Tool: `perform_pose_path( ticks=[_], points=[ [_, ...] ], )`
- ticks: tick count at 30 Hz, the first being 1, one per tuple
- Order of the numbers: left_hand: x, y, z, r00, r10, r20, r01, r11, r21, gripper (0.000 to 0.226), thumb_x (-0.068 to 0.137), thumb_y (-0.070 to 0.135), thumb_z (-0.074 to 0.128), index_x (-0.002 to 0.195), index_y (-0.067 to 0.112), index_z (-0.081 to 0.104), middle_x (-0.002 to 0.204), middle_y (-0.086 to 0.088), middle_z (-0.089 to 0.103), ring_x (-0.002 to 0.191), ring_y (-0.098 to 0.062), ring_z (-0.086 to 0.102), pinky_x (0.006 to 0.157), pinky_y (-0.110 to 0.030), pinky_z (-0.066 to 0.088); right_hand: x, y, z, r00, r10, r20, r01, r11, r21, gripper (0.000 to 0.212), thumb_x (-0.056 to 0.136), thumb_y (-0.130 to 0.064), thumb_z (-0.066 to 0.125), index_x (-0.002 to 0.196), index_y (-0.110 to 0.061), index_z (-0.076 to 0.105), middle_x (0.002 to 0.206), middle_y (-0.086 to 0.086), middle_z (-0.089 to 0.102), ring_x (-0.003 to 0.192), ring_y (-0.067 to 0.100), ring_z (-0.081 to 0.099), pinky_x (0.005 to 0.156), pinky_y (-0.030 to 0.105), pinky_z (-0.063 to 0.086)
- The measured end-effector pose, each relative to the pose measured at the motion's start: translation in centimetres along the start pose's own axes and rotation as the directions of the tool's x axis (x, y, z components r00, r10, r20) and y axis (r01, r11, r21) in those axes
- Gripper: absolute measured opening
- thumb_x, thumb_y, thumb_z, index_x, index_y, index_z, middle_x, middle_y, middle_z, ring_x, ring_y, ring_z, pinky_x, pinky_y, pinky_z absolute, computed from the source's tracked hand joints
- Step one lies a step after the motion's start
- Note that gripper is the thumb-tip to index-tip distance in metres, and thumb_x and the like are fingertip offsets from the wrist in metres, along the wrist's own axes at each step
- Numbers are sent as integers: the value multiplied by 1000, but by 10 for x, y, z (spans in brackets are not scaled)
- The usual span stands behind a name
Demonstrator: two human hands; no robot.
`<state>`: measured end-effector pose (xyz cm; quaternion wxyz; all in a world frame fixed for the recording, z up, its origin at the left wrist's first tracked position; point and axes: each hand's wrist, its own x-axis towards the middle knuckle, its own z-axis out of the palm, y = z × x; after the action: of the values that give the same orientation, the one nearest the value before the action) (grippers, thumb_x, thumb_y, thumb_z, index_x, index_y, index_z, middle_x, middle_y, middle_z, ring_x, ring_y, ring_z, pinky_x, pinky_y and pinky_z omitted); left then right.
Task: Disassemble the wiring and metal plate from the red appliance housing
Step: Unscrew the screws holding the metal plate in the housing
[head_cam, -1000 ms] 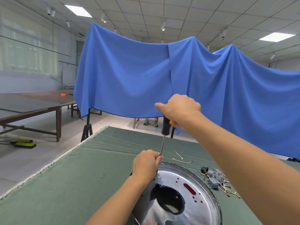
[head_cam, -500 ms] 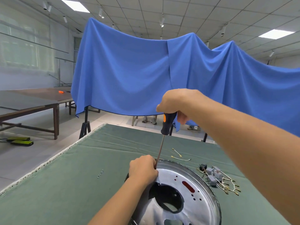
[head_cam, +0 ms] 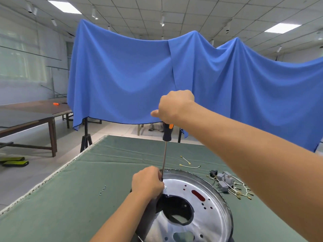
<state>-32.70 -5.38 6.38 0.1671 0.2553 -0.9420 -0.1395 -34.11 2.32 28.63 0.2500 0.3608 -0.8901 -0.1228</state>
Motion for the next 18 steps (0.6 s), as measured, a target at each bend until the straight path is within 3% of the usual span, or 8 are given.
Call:
perform_pose_path(
  ticks=[3, 5, 7, 9, 11, 14, 16, 18],
  points=[
    [0, -1, 0, 1000, 7, 1, -7, 1000, -27, 23, 74, 22, 53, 93, 23, 65, 95, 6, 67, 92, -22, 61, 69, -25, 37, 4, 3, -8, 985, -107, 136, 68, 963, 262, 20, 92, -15, 46, 72, -13, 47, 68, 3, 53, 50, 17, 52, 48, 23, 39],
    [-1, -1, 0, 1000, 18, 6, -17, 999, -35, 23, 74, 23, 53, 94, 25, 64, 98, 8, 66, 93, -21, 61, 70, -25, 36, 2, 7, -16, 951, -166, 262, 37, 900, 435, 8, 87, -14, 49, 86, -8, 54, 81, 10, 65, 65, 25, 67, 58, 31, 55],
    [-1, -1, 0, 1000, 24, 5, -24, 999, -40, 23, 74, 23, 53, 94, 25, 63, 97, 8, 66, 92, -20, 61, 69, -25, 36, -3, 10, -16, 945, -143, 294, 11, 913, 408, 13, 82, -18, 54, 92, -9, 55, 86, 8, 65, 67, 24, 68, 59, 32, 56],
    [-2, -1, -1, 1000, 25, -5, -25, 999, -41, 23, 74, 22, 53, 94, 25, 64, 96, 8, 66, 91, -20, 61, 68, -25, 35, -5, 13, -9, 979, -49, 197, -11, 956, 294, 20, 83, -32, 58, 74, -16, 52, 71, 0, 56, 49, 16, 54, 47, 23, 40],
    [-2, -1, -1, 1000, 26, -14, -27, 999, -47, 24, 73, 22, 53, 94, 26, 64, 95, 8, 66, 90, -20, 61, 66, -24, 34, -7, 13, -2, 995, 32, 91, -52, 972, 228, 34, 89, -40, 53, 65, -17, 45, 63, -1, 48, 43, 14, 45, 46, 23, 28],
    [-2, -1, 0, 999, 32, -16, -33, 998, -58, 23, 72, 22, 52, 92, 25, 64, 93, 8, 66, 87, -20, 61, 65, -24, 34, -1, 12, -6, 984, -41, 173, -7, 964, 266, 26, 95, -16, 43, 70, -9, 46, 64, 6, 54, 37, 15, 54, 47, 24, 38],
    [-2, -1, 0, 999, 33, -13, -33, 997, -64, 22, 72, 22, 53, 91, 25, 64, 92, 8, 66, 87, -20, 61, 65, -24, 34, 1, 13, -14, 943, -134, 304, -6, 909, 418, 12, 93, -11, 47, 91, -3, 56, 83, 14, 66, 65, 21, 71, 69, 32, 56],
    [-2, -2, 0, 999, 38, -12, -39, 997, -61, 21, 72, 23, 53, 91, 24, 63, 93, 8, 66, 88, -20, 61, 65, -25, 34, -1, 13, -18, 925, -172, 339, -32, 853, 521, 22, 89, -13, 56, 110, -5, 54, 95, 12, 65, 84, 28, 71, 81, 40, 57]
  ],
)
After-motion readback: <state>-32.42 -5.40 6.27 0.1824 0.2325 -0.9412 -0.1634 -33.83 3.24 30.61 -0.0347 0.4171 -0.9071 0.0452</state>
